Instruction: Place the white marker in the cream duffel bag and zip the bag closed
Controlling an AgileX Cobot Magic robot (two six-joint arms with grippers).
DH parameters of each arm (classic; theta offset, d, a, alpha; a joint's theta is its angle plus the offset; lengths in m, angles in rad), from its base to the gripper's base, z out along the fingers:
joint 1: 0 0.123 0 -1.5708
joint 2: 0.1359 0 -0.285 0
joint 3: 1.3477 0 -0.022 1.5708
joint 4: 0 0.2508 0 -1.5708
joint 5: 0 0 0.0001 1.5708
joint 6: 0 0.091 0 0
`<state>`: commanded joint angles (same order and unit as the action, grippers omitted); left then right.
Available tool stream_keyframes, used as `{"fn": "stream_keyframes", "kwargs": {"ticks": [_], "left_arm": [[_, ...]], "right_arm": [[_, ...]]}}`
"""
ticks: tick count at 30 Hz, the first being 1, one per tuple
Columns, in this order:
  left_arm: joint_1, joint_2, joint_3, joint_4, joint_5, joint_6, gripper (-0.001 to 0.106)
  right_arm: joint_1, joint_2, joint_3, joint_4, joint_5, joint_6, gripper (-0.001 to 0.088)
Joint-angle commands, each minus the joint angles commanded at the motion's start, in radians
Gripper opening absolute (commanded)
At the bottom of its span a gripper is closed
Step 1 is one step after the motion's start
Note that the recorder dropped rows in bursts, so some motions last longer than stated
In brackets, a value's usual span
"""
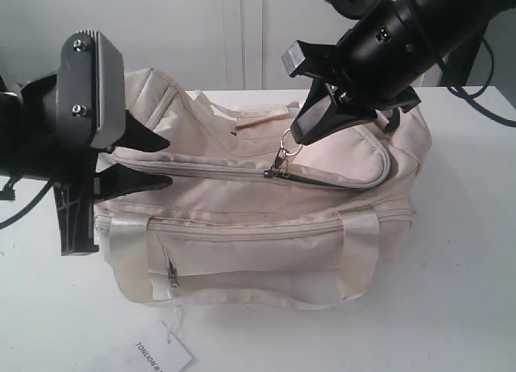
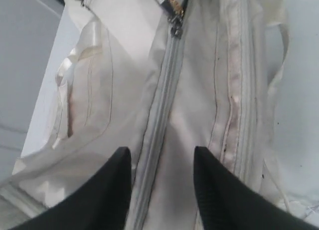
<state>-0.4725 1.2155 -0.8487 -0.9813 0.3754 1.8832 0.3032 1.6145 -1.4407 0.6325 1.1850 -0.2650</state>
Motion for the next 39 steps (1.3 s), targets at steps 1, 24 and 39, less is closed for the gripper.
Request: {"fn": "stream_keyframes", "kwargs": {"ticks": [1, 24, 39], "left_arm": [[0.000, 0.016, 0.000, -0.052, 0.000, 0.065, 0.050], [-0.019, 0.071, -0.002, -0.158, -0.118, -0.037, 0.050], [-0.019, -0.008, -0.043, 0.768, 0.190, -1.175, 0.044]], "right_arm": [[0.000, 0.000, 0.000, 0.000, 0.000, 0.000, 0.0000], [0.000, 0.000, 0.000, -0.004, 0.000, 0.000, 0.0000], [0.000, 0.023, 0.000, -0.004, 0.002, 0.000, 0.0000]]}}
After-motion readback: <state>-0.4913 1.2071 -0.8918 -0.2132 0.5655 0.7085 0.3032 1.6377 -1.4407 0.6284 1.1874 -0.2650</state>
